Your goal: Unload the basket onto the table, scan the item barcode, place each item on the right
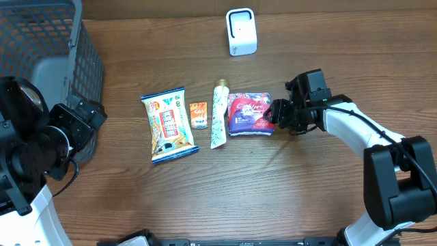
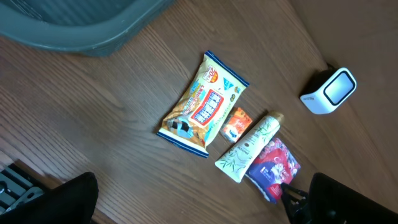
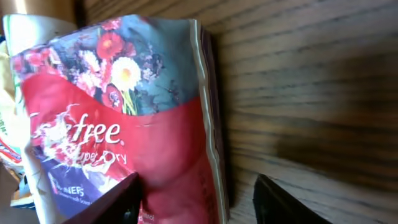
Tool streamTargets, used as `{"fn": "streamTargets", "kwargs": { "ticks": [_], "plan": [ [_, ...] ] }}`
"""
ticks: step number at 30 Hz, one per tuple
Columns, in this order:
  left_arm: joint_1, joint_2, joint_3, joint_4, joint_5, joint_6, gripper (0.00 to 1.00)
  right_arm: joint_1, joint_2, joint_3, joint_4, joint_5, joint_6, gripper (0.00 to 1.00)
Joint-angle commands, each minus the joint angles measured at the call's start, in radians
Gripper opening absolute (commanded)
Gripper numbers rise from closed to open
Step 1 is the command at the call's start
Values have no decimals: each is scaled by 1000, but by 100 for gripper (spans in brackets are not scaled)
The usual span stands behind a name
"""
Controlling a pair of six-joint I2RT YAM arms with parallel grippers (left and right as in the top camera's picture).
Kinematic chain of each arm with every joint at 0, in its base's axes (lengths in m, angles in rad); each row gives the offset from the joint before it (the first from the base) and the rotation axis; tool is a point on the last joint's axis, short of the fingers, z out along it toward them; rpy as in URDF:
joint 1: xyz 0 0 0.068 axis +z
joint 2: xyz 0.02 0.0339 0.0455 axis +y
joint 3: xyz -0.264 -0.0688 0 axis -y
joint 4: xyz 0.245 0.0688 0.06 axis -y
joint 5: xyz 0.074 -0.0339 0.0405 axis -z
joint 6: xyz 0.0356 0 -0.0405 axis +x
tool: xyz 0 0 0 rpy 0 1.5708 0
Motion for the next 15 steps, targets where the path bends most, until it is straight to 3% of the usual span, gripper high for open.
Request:
{"fn": "streamTargets", "kwargs": {
  "ticks": [1, 3, 4, 8, 15],
  "plan": [
    [6, -4, 1, 1, 1, 9, 100, 5, 3, -9, -16, 41, -32, 53],
    [6, -4, 1, 1, 1, 9, 100, 5, 3, -9, -18, 41, -32, 43],
    [6, -4, 1, 1, 1, 9, 100, 5, 3, -9, -21, 40, -32, 30],
    [6, -4, 1, 1, 1, 9, 100, 4, 3, -8, -24, 37, -31, 4],
    [6, -4, 1, 1, 1, 9, 100, 3, -6, 81, -106, 70, -34, 4]
  ]
}}
